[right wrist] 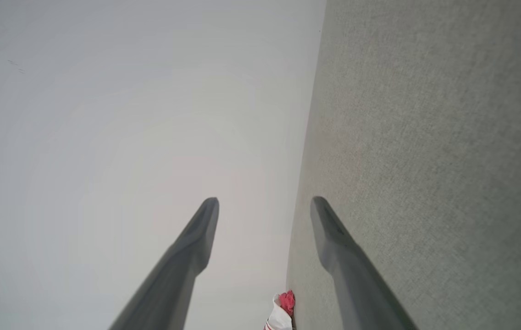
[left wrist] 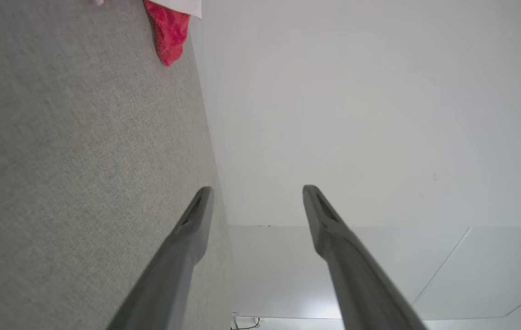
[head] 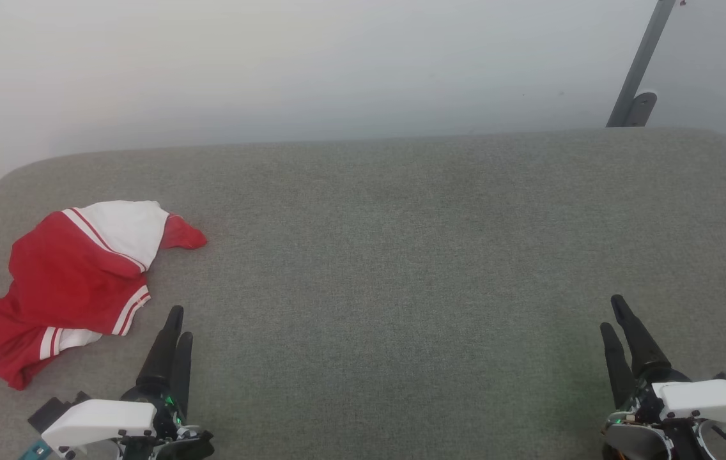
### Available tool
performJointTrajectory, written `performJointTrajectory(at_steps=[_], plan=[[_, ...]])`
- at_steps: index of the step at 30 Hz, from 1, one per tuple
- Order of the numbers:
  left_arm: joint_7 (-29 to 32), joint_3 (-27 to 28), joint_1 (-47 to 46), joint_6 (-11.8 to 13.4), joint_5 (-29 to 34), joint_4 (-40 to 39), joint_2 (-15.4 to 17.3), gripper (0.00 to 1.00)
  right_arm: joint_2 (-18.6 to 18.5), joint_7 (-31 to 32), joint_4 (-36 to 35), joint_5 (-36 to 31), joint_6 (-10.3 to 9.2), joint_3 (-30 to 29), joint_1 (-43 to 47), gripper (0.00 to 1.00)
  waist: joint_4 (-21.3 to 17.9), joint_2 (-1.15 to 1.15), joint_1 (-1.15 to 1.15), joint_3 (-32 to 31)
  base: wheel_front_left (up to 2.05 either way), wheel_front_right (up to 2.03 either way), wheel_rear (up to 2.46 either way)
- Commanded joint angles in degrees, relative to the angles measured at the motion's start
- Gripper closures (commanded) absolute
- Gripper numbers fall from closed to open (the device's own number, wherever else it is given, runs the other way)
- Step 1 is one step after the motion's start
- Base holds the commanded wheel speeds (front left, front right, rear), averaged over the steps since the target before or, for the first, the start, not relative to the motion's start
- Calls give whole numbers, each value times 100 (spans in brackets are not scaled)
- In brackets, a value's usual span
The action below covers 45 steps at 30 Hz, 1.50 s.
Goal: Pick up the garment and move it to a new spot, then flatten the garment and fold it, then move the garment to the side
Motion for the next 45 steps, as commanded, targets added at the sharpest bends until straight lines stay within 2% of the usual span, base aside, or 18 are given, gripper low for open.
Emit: performJointTrajectory(at_steps=[1, 9, 21, 31, 45], plan=[[-50, 0, -150, -10, 113, -125, 39, 0, -41, -40, -106, -63, 0, -9, -188, 0, 1, 0, 0, 0, 0, 0, 0], [-281, -10, -192, -12, 736, -127, 139, 0, -221, -311, -116, -528, 0, 153, -284, 0, 7, 0, 0, 6, 0, 0, 0], [-576, 148, -171, -15, 2357, -299, 79, 0, -472, -672, -10, -1690, 0, 381, -450, 0, 10, 0, 0, 6, 0, 0, 0], [-811, 191, -88, 50, 3852, -556, 38, 0, -591, -910, -107, -2997, 1, 464, -514, 0, 14, 0, 0, 16, 0, 0, 0], [-1062, 62, 37, 108, 5095, -731, 71, 0, -792, -1160, -93, -4360, 1, 667, -573, 0, 16, 0, 0, 45, 0, 0, 0]])
